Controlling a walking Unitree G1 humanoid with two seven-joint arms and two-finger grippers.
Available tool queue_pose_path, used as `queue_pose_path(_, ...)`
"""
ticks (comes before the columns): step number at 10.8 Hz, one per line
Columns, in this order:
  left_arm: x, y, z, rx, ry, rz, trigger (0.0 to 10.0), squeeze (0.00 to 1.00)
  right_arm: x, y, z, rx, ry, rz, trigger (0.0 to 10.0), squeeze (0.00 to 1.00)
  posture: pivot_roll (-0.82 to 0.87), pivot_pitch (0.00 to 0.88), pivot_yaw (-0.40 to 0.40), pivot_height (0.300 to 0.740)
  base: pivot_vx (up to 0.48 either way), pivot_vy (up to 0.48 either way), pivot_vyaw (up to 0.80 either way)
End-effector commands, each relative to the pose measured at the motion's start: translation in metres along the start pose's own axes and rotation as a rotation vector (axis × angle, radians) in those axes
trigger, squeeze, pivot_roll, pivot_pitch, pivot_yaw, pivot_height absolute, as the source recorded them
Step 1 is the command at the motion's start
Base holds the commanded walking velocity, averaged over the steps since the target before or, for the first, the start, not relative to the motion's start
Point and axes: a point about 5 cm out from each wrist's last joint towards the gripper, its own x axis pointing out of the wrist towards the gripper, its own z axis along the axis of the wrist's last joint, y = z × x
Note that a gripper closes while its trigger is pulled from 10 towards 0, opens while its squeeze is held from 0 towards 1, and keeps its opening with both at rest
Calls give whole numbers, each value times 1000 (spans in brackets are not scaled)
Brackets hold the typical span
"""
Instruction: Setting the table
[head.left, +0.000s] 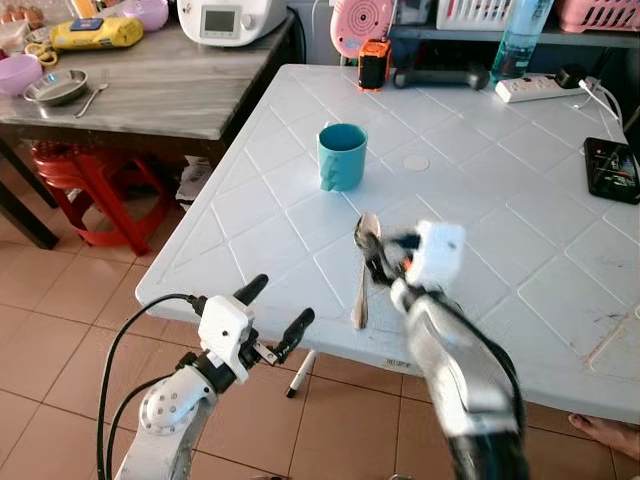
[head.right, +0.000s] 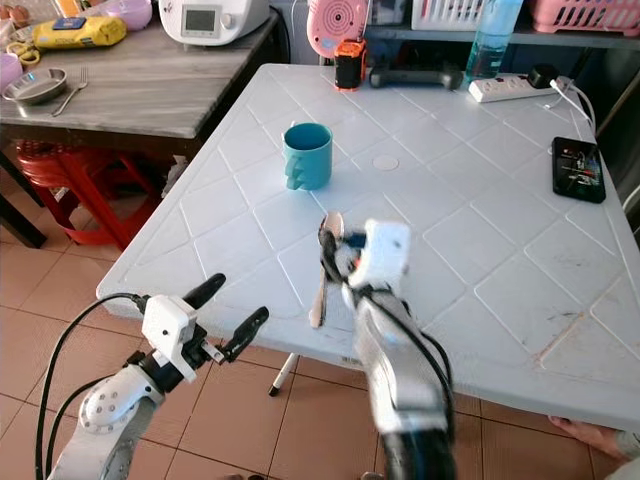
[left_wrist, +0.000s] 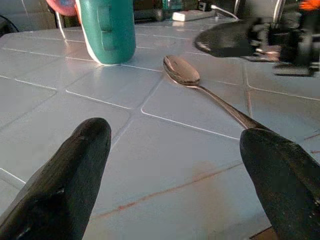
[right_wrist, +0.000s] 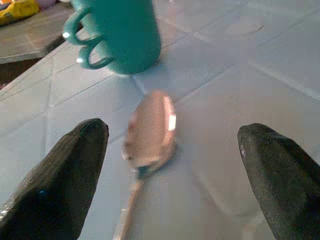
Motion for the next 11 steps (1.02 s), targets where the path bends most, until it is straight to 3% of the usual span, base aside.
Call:
queue_pose_path(1,-2,0,1,8,6,1,10000,0,1,13,-11,46,67,17,10000,0,11,138,66,740,0,0,0)
queue_pose_path(5,0,-4,2,5,15,-1,10000,0,5,26,-17,11,184,77,10000,0,16,130,59,740,0,0,0)
queue_pose_path(9,7,-5,1,-8,26,-33,10000,0,-7,11,-39,-43,317,51,10000,0,-14,132,90,740,0,0,0)
queue_pose_path(10,11,-6,0,-10,30,-39,10000,0,-9,8,-46,-54,358,32,8784,0,-30,134,90,740,0,0,0)
queue_pose_path(11,14,-5,-1,-13,33,-49,10000,0,-11,10,-50,-84,374,35,8706,0,-34,140,96,740,0,0,0)
